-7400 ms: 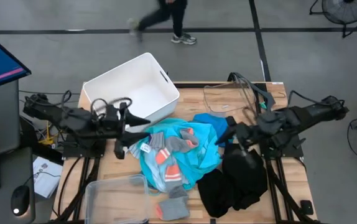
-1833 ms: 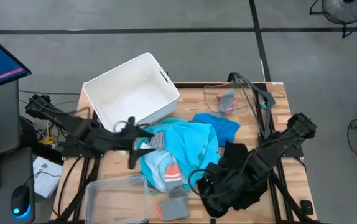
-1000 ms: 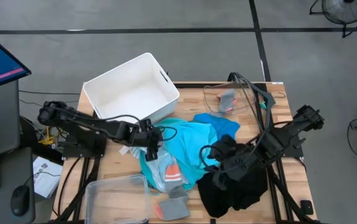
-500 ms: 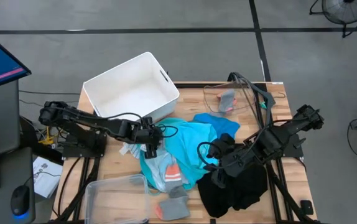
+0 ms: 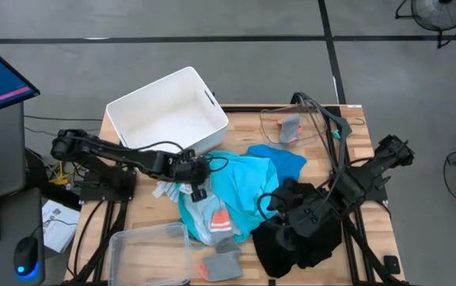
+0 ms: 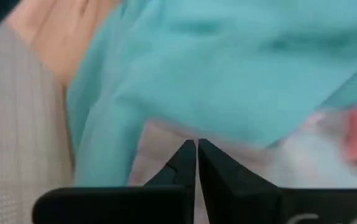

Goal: Pick & Place Cloths
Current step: Put the gray patterned sock into the top transparent bin

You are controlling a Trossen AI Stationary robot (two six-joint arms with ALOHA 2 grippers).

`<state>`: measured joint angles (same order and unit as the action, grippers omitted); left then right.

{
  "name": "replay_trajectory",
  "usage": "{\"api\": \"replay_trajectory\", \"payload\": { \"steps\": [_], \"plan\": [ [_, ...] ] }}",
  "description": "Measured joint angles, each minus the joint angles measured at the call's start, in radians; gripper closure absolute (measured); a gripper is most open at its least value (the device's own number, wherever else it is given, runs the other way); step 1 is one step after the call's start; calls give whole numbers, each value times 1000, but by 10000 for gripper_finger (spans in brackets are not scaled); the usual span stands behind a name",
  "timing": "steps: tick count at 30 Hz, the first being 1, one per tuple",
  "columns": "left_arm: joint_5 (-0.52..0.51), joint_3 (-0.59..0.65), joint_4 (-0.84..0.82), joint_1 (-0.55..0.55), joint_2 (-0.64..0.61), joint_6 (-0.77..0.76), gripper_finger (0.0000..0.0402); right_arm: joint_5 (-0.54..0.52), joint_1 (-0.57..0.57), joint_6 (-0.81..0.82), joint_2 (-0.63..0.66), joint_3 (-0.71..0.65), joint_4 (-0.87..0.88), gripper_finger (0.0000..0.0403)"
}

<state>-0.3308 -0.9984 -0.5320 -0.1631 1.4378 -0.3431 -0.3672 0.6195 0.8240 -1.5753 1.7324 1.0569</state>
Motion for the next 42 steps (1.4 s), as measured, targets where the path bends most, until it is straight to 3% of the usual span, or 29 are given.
{"api": "replay_trajectory", "payload": {
  "steps": [6, 11, 14, 17, 22, 30, 34, 42],
  "plan": [
    [-13, -80, 11, -155, -97, -55, 401, 0, 22, 60, 0, 0, -75, 184],
    [-123, -96, 28, -275, -188, -28, 397, 0, 58, 101, 0, 0, -123, 184],
    [-205, -90, 26, -324, -216, -24, 383, -7, 73, 180, 0, 0, -121, 183],
    [-224, -82, 22, -341, -218, -28, 355, -34, 87, 234, 0, 0, -119, 177],
    [-159, -81, -4, -332, -157, 98, 287, -36, 103, 255, 0, 0, -112, 159],
    [-204, -81, -19, -279, -4, 157, 189, -61, 100, 193, 0, 0, -111, 153],
    [-171, -80, -28, -224, 76, 116, 171, -57, 93, 176, 0, 0, -111, 153],
    [-131, -80, -59, -66, 201, 226, 180, -110, 76, 107, 0, 0, -100, 153]
  ]
}}
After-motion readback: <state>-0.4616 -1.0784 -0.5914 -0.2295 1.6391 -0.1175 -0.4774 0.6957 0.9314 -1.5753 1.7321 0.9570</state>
